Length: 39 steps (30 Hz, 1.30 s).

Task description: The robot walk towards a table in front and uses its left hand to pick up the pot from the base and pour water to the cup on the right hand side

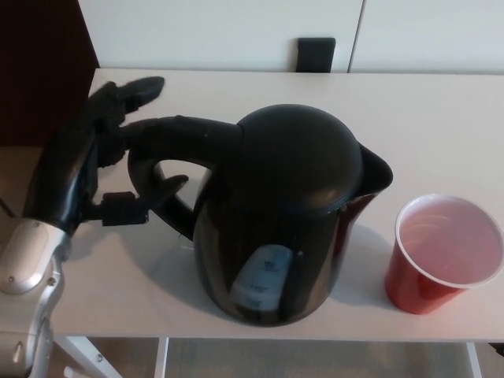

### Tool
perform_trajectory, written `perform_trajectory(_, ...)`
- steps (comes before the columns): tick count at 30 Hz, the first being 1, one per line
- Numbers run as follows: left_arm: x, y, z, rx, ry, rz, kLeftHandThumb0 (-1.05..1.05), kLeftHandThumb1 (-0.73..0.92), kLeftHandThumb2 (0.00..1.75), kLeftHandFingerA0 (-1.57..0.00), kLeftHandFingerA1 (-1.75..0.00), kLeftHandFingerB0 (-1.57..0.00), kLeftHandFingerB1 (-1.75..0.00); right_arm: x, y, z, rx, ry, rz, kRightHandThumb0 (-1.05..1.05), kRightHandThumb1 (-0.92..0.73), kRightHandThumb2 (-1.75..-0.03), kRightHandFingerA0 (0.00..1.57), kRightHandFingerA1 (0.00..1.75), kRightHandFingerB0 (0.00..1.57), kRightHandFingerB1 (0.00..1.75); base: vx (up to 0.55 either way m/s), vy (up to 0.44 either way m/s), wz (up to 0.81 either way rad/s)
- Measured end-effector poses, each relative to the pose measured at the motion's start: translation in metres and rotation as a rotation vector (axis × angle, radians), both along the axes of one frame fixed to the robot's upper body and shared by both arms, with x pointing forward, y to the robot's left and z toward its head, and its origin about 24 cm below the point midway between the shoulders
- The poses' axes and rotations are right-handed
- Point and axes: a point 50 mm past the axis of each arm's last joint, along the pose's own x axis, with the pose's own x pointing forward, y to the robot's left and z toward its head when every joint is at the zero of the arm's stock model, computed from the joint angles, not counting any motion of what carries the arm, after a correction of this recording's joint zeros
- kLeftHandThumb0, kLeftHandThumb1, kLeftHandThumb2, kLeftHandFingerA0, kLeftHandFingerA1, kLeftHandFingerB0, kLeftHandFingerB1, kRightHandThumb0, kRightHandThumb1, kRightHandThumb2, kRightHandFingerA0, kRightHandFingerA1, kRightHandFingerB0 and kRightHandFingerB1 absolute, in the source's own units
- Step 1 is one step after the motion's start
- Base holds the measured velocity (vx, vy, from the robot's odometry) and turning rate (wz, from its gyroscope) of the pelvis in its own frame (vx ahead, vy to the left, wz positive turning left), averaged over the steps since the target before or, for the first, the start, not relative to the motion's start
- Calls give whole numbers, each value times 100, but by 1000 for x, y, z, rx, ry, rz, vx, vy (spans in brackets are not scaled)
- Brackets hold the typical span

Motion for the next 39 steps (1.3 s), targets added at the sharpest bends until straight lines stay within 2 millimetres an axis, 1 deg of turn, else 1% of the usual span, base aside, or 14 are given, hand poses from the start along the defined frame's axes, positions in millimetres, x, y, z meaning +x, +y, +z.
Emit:
perform_trajectory(4,0,-3,-1,10,3,-9,-45,38,63,-35,-44,-29,-40,0,0,0,1,2,-4,-27,-60,-70,45,75,35,54,0,0,0)
perform_trajectory(10,0,-5,-3,25,9,-13,-47,39,64,-36,-44,-29,-40,1,0,0,2,2,-2,-29,-57,-68,45,75,34,53,0,0,0)
perform_trajectory(13,4,-6,-3,26,11,-11,-35,48,54,-50,-41,-38,-36,1,0,0,2,3,-3,-29,-53,-69,48,79,40,58,0,0,0)
perform_trajectory(14,7,-6,-1,24,8,-11,-33,49,55,-58,-53,-48,-49,1,0,0,3,3,-4,-28,-54,-70,47,80,41,59,0,0,0)
perform_trajectory(15,10,-6,1,23,3,-11,-20,55,56,-49,-127,-47,-115,1,0,0,4,3,-5,-28,-56,-70,49,81,41,59,0,0,0)
perform_trajectory(16,13,-6,3,21,-1,-10,-20,55,56,-49,-127,-47,-115,1,0,0,5,3,-5,-28,-56,-70,49,81,41,59,0,0,0)
perform_trajectory(17,18,-6,6,18,-4,-7,-14,61,55,-78,-175,-65,-175,1,0,0,5,3,-4,-28,-57,-71,47,82,40,58,0,0,0)
perform_trajectory(19,32,-6,15,7,-8,12,-9,65,55,-81,-175,-68,-175,2,1,0,5,2,-2,-28,-59,-71,46,78,38,55,0,0,0)
perform_trajectory(20,37,-6,18,2,-11,19,-10,49,82,-118,-143,-101,-134,2,2,0,6,1,0,-27,-58,-73,46,78,39,57,0,0,0)
perform_trajectory(21,41,-6,22,-2,-11,28,-7,67,54,-75,-175,-63,-175,2,2,0,6,-1,2,-26,-59,-73,48,80,39,58,0,0,0)
perform_trajectory(26,63,-5,37,-39,0,77,-7,67,54,-75,-175,-63,-175,4,3,1,6,-8,2,-26,-59,-73,48,80,39,58,0,0,0)
perform_trajectory(32,67,-2,35,-53,34,102,-3,64,55,-78,-175,-61,-175,5,3,2,5,-9,3,-31,-58,-66,53,86,42,60,0,0,0)
perform_trajectory(33,68,-2,36,-57,37,102,-3,65,54,-75,-175,-59,-175,5,4,2,5,-9,5,-33,-57,-66,47,80,35,55,0,0,0)
perform_trajectory(39,69,-1,36,-97,50,106,-3,63,55,-76,-175,-61,-175,7,5,3,4,-9,14,-34,-58,-68,45,77,33,54,0,0,0)
